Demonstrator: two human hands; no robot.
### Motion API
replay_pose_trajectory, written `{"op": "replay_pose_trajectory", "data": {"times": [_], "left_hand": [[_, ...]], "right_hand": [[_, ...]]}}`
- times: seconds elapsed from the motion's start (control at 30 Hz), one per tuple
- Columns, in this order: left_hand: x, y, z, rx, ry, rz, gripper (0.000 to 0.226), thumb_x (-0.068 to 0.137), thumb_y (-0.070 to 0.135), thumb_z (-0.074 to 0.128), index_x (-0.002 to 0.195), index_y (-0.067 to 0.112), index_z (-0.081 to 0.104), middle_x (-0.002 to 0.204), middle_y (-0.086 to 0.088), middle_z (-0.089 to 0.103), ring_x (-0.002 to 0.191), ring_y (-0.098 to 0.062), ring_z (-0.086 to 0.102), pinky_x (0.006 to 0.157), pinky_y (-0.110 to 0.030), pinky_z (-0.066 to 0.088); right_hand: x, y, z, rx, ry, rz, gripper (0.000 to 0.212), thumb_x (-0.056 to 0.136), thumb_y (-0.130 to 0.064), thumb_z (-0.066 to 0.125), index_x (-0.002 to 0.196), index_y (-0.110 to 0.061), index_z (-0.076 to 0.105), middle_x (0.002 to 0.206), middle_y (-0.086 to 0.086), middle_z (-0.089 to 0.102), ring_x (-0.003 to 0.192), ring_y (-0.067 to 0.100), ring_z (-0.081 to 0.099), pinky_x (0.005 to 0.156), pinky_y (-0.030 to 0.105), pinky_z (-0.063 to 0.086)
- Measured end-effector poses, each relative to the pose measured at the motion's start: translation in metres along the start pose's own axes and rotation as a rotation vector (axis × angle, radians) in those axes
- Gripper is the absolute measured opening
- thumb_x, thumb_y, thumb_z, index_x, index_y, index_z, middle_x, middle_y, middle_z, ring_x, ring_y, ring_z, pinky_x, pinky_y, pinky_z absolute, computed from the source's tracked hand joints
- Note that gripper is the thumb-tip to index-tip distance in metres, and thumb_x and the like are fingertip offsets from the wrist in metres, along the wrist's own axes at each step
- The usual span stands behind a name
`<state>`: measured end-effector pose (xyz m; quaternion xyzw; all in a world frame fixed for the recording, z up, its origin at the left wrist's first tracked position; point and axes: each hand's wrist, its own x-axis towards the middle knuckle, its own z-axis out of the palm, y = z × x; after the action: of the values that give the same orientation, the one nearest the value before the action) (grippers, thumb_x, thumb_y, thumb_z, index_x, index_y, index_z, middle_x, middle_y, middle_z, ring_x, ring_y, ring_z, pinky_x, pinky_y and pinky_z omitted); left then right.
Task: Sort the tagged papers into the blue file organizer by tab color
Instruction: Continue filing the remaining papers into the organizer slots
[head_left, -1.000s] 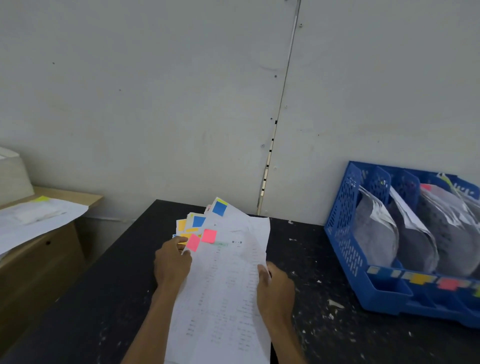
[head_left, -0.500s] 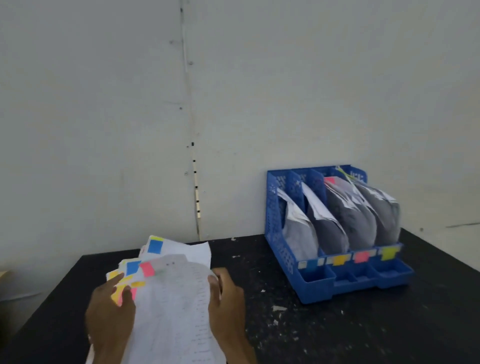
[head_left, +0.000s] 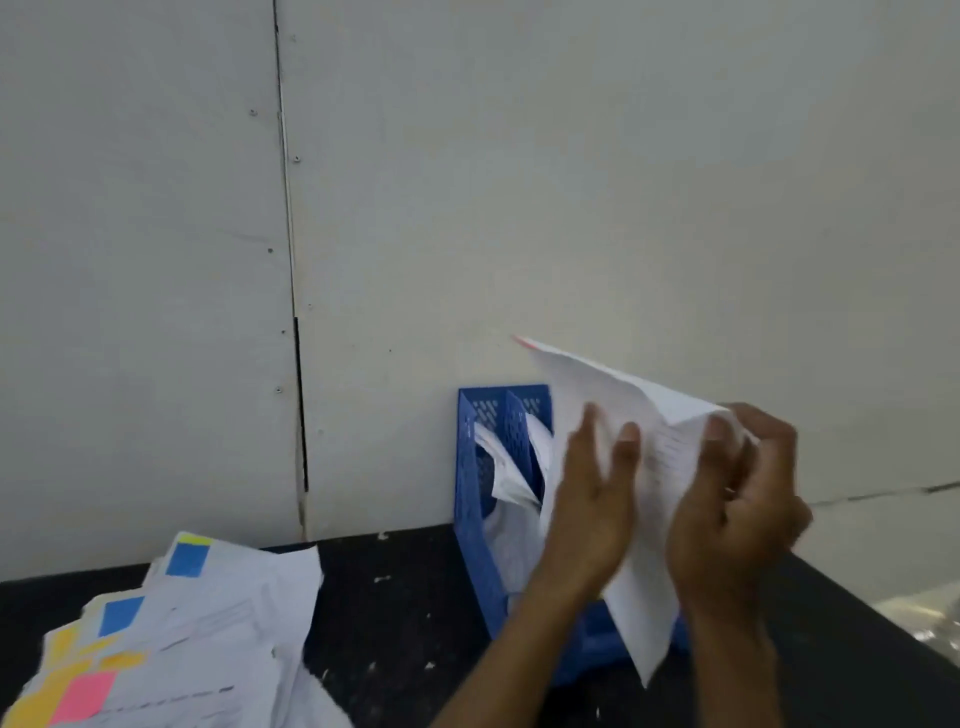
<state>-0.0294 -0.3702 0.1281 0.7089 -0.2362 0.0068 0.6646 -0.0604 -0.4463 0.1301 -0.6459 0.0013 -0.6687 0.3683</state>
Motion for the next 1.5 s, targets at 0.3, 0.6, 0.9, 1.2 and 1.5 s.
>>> {"op": "replay_pose_trajectory", "data": {"times": [0.3,0.6,0.9,1.2,1.5], "left_hand": [[0.11,-0.06,0.073,-0.056,0.001,-0.113,0.121,0.05,0.102,0.013,0.152,0.036,0.015,0.16,0.003,0.021,0.144,-0.02,0.026,0.117,-0.047,0.026],[0.209,-0.136,0.082,-0.412,0.101,-0.303,0.096,0.069,0.089,0.041,0.149,0.037,0.027,0.154,0.004,0.033,0.135,-0.018,0.04,0.113,-0.043,0.034],[0.191,-0.106,0.078,-0.302,0.192,-0.248,0.099,0.075,0.086,0.027,0.153,0.035,-0.005,0.162,0.005,0.005,0.147,-0.021,0.015,0.119,-0.045,0.016],[0.164,-0.064,0.068,-0.207,0.186,-0.054,0.089,0.082,0.079,0.022,0.154,0.032,0.0,0.162,0.009,0.003,0.148,-0.012,0.009,0.121,-0.038,0.012],[0.057,-0.057,-0.092,-0.083,0.217,0.208,0.04,0.094,0.044,0.037,0.13,0.033,0.052,0.133,0.02,0.054,0.123,0.008,0.048,0.106,-0.016,0.037]], "right_hand": [[0.008,0.105,0.02,-0.022,0.008,-0.002,0.045,0.103,-0.043,0.027,0.116,-0.004,0.045,0.096,0.022,0.062,0.076,0.024,0.061,0.062,0.024,0.05],[-0.026,0.19,0.064,-0.341,-0.413,0.314,0.036,0.085,-0.015,0.07,0.118,-0.005,0.061,0.106,0.016,0.068,0.096,0.033,0.065,0.083,0.031,0.051],[-0.043,0.206,0.078,-0.59,-0.993,0.365,0.03,0.1,-0.03,0.042,0.127,-0.026,0.054,0.131,-0.004,0.059,0.118,0.01,0.054,0.102,0.018,0.033],[-0.034,0.187,0.068,-0.789,-0.776,0.549,0.024,0.094,-0.03,0.046,0.072,-0.022,0.05,0.087,0.002,0.063,0.079,0.02,0.064,0.068,0.028,0.052],[-0.02,0.107,0.063,-0.587,-0.618,0.416,0.034,0.093,-0.04,0.053,0.12,-0.021,0.06,0.112,0.007,0.066,0.1,0.03,0.061,0.079,0.036,0.046]]}}
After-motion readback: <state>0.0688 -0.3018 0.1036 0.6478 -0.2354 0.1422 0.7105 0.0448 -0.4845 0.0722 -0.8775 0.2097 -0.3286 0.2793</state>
